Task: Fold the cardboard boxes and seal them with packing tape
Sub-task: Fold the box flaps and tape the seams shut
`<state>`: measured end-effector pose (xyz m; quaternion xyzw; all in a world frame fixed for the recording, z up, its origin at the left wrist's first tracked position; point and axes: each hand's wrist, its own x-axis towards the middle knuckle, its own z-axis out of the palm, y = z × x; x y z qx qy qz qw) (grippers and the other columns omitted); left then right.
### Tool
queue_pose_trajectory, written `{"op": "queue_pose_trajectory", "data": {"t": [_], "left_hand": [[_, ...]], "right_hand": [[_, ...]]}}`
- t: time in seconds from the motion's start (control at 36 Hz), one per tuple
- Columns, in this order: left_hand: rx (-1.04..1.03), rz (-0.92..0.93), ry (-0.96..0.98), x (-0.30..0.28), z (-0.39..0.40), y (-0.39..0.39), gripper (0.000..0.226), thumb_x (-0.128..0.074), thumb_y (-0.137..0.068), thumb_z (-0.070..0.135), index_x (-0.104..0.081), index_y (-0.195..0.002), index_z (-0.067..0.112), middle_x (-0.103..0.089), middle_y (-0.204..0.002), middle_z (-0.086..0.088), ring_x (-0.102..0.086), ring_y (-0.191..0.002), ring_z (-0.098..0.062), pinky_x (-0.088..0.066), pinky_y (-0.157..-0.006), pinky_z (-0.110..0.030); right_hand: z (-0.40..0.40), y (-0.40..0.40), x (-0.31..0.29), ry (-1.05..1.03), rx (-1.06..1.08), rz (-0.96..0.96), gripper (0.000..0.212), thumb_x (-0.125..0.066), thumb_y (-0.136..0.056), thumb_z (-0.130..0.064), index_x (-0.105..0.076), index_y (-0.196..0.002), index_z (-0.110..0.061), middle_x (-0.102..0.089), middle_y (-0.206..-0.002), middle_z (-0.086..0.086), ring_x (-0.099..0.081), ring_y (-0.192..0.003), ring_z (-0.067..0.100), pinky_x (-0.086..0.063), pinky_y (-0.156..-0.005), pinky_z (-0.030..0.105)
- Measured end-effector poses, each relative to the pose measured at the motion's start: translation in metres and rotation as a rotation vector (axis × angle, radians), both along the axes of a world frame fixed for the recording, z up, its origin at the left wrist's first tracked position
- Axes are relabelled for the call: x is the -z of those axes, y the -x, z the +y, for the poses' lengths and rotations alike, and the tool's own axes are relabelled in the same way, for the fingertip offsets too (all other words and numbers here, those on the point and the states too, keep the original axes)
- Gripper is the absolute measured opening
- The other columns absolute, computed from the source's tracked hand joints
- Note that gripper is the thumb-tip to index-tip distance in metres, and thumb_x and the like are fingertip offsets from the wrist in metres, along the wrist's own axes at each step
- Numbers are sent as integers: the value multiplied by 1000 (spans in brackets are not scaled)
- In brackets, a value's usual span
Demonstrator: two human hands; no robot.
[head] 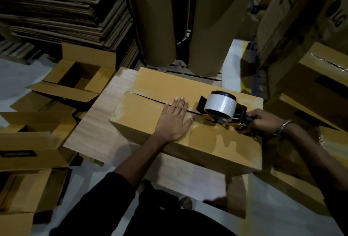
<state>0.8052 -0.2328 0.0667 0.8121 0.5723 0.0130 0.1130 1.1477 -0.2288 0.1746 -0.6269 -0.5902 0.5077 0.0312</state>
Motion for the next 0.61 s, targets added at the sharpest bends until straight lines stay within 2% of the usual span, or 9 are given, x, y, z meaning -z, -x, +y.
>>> {"op": "queue_pose_trajectory", "data": {"t": [0.11, 0.19, 0.28, 0.33, 0.39, 0.5, 0.61], "left_hand": [[2, -16, -21, -1, -1, 0, 77, -9, -107, 66, 7, -167, 21, 12, -175, 1, 15, -161, -18, 3, -130, -50], [11, -20, -24, -2, -1, 0, 77, -9, -107, 66, 8, -167, 21, 12, -175, 0, 15, -161, -19, 2, -130, -51], [-37, 1, 2, -7, -3, -7, 78, -8, -106, 66, 8, -167, 19, 13, -175, -4, 16, -160, -21, 4, -129, -54], [-51, 10, 47, -15, -9, -24, 83, -8, -105, 67, 7, -167, 15, 14, -174, -11, 16, -160, -27, 3, -128, -58], [37, 18, 82, -19, -22, -52, 89, -7, -103, 72, 8, -166, 12, 15, -172, -17, 18, -160, -30, 4, -128, -60], [142, -31, 81, -21, -51, -100, 115, -7, -89, 93, 5, -166, 9, 14, -171, -20, 21, -159, -30, 6, -127, -59], [114, -59, 40, -21, -52, -101, 123, -12, -83, 99, -3, -167, 10, 8, -174, -14, 15, -161, -25, 1, -129, -56]], "right_hand": [[-19, -37, -2, 20, 52, 7, 14, -73, -87, 5, -77, -94, -6, -76, -80, 7, -66, -71, 17, -49, -58, 22], [-27, -48, 5, -16, 99, -17, 17, -75, -85, 4, -77, -97, -7, -76, -87, 9, -66, -78, 21, -50, -67, 30], [-24, -47, 12, -31, 90, -55, 16, -79, -81, 4, -78, -85, -11, -76, -74, 3, -66, -72, 19, -50, -62, 27], [-21, -48, 15, -46, 70, -73, 19, -81, -78, 3, -80, -77, -15, -76, -75, 6, -67, -73, 21, -51, -65, 32], [-19, -50, 14, -54, 63, -73, 20, -81, -78, 4, -80, -73, -16, -76, -74, 7, -66, -69, 20, -50, -63, 32], [-19, -49, 11, -36, 49, -93, 10, -81, -80, -1, -80, -82, -12, -76, -76, 7, -66, -71, 20, -50, -65, 34], [-20, -50, 9, -33, 64, -88, 12, -82, -81, -5, -80, -91, -11, -77, -87, 13, -66, -76, 22, -51, -69, 34]]}}
